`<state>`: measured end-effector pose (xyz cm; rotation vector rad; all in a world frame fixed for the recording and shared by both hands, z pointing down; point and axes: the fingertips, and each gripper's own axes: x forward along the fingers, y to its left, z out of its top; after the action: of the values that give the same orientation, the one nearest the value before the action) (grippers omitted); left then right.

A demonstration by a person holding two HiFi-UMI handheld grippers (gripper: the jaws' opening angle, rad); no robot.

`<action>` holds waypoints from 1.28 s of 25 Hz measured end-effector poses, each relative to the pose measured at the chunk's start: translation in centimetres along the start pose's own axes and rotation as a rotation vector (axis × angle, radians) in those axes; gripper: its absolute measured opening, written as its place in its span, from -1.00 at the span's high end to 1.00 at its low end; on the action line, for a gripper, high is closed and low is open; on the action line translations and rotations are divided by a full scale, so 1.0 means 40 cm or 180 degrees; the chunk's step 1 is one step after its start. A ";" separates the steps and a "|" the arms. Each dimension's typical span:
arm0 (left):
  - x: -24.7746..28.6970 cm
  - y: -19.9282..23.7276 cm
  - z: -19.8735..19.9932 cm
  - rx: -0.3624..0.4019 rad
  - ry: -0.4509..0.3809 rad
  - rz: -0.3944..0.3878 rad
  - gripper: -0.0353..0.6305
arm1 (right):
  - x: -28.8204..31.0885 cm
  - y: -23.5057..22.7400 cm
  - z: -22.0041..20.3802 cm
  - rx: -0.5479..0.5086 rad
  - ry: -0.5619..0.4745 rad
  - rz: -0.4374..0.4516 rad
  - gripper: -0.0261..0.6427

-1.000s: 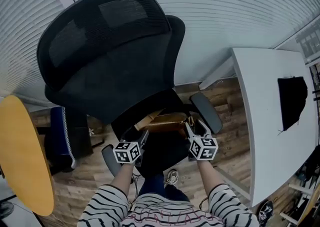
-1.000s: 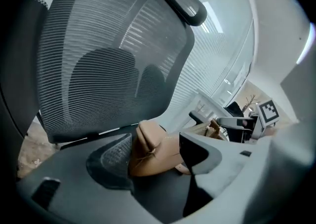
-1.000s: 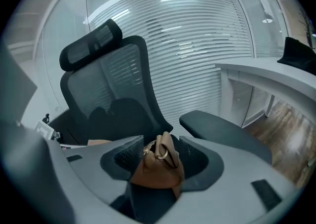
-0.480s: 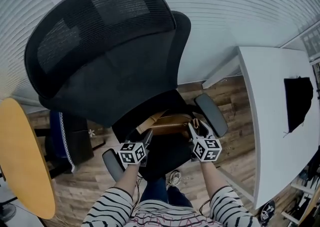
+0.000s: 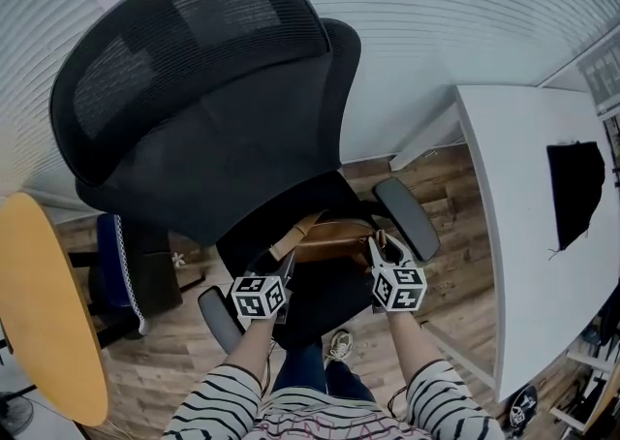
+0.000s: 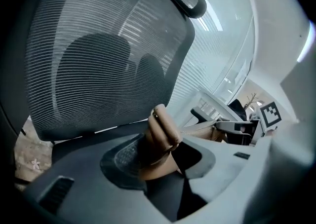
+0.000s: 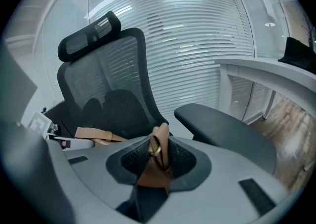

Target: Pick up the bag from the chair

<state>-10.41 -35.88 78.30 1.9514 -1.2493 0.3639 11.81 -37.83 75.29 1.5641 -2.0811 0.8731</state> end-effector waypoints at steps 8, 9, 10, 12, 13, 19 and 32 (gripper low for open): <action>-0.068 -0.062 0.026 0.0195 -0.0102 -0.0057 0.37 | -0.098 0.007 -0.013 0.0129 -0.0076 0.0042 0.59; -0.081 -0.074 0.029 0.0215 -0.0119 -0.0076 0.37 | -0.117 0.010 -0.010 0.0126 -0.0106 0.0051 0.59; -0.094 -0.085 0.032 0.0233 -0.0136 -0.0096 0.37 | -0.137 0.013 -0.005 0.0121 -0.0131 0.0051 0.59; -0.119 -0.110 0.038 0.0261 -0.0175 -0.0135 0.37 | -0.177 0.017 0.007 0.0103 -0.0174 0.0027 0.59; -0.131 -0.124 0.041 0.0271 -0.0197 -0.0151 0.37 | -0.198 0.018 0.014 0.0091 -0.0193 0.0009 0.59; -0.219 -0.212 0.067 0.0313 -0.0355 -0.0227 0.38 | -0.326 0.029 0.060 -0.0015 -0.0325 -0.0056 0.59; -0.432 -0.392 0.135 0.0536 -0.0776 -0.0272 0.38 | -0.579 0.065 0.155 -0.0050 -0.0683 0.0053 0.60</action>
<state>-5.97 -25.36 57.26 2.2384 -1.3174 0.1969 16.60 -25.20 55.31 1.6998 -2.2442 0.7199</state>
